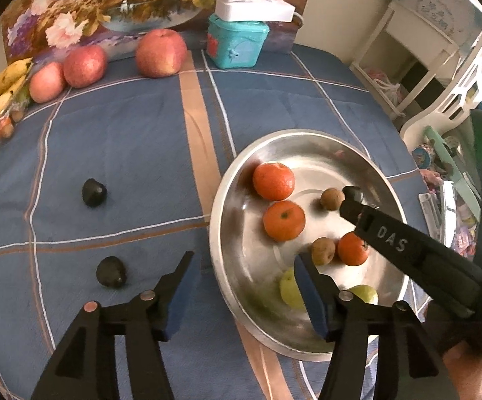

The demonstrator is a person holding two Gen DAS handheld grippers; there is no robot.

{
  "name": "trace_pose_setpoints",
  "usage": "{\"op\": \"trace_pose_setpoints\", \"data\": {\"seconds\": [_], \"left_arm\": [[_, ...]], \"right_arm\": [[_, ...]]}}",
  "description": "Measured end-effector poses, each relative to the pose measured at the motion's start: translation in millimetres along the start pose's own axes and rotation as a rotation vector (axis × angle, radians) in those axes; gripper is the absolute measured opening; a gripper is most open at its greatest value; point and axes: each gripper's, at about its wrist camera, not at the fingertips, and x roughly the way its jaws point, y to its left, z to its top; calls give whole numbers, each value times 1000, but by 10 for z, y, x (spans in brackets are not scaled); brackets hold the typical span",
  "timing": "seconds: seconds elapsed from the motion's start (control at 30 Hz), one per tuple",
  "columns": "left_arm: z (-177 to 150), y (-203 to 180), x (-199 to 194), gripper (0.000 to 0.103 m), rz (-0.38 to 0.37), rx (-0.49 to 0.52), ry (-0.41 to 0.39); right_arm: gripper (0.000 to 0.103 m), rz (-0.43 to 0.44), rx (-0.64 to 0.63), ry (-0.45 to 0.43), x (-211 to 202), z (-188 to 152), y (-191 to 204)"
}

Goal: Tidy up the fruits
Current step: 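Carry persimmon and kiwi over the steel bowl and open both tools, then grasp a black plum from the cloth with the right tool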

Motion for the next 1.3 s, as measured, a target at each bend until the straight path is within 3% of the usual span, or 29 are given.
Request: {"op": "trace_pose_setpoints", "data": {"seconds": [0.17,0.23,0.3,0.4,0.57,0.6,0.63,1.07,1.3], "left_arm": [[20,214,16,75,38,-67,36],[44,369,-7,80,101,-109,41],[60,505,-38,87,149,-144,35],[72,805,-94,103,200,-233,32],[67,1139,-193,103,280,-317,9],[71,1184,-205,103,291,-326,5],[66,1243,-236,103,305,-344,0],[-8,2057,-634,103,382,-555,-74],[-67,2361,-762,103,414,-590,-82]], "right_arm": [[35,-6,-27,-9,-33,-9,57],[44,-12,-45,-12,-33,-19,98],[76,-9,-65,-14,-22,-28,147],[79,-10,-96,-25,-25,-41,222],[84,-20,-135,-45,-23,-94,320],[95,-10,-141,-45,-17,-103,345],[99,-4,-145,-48,-20,-111,365],[101,60,-258,-69,-149,-245,834],[101,127,-359,-43,-189,-419,1269]]}}
